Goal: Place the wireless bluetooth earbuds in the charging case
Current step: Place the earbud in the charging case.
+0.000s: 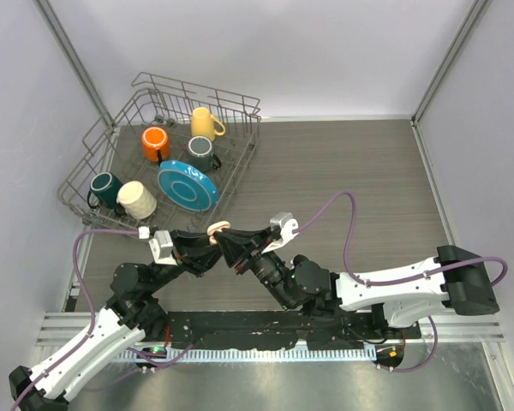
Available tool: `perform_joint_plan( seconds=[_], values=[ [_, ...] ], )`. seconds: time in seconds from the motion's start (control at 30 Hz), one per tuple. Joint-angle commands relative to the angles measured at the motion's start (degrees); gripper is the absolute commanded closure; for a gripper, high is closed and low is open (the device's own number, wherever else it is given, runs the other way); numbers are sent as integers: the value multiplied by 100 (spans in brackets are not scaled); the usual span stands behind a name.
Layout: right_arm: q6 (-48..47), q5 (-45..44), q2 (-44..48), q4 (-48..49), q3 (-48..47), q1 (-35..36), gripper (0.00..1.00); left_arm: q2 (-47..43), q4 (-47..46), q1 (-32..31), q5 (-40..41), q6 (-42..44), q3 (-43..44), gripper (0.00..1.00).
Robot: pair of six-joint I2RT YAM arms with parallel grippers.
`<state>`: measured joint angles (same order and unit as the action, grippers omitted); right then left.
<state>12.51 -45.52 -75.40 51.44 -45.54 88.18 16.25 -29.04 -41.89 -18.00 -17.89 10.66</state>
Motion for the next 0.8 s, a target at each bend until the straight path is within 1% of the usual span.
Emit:
perform_joint_plan(
  seconds=[0.0, 0.57, 0.77],
  values=[
    [-74, -19, -45, 296, -254, -20, 99, 10, -392, 14, -55, -66, -11, 100],
    [146, 122, -292, 191, -298, -187, 99, 27, -462, 14, -116, -92, -2, 100],
    [269, 192, -107, -160, -52, -187, 99, -174, -699, 14, 208, -197, -81, 100]
  ],
)
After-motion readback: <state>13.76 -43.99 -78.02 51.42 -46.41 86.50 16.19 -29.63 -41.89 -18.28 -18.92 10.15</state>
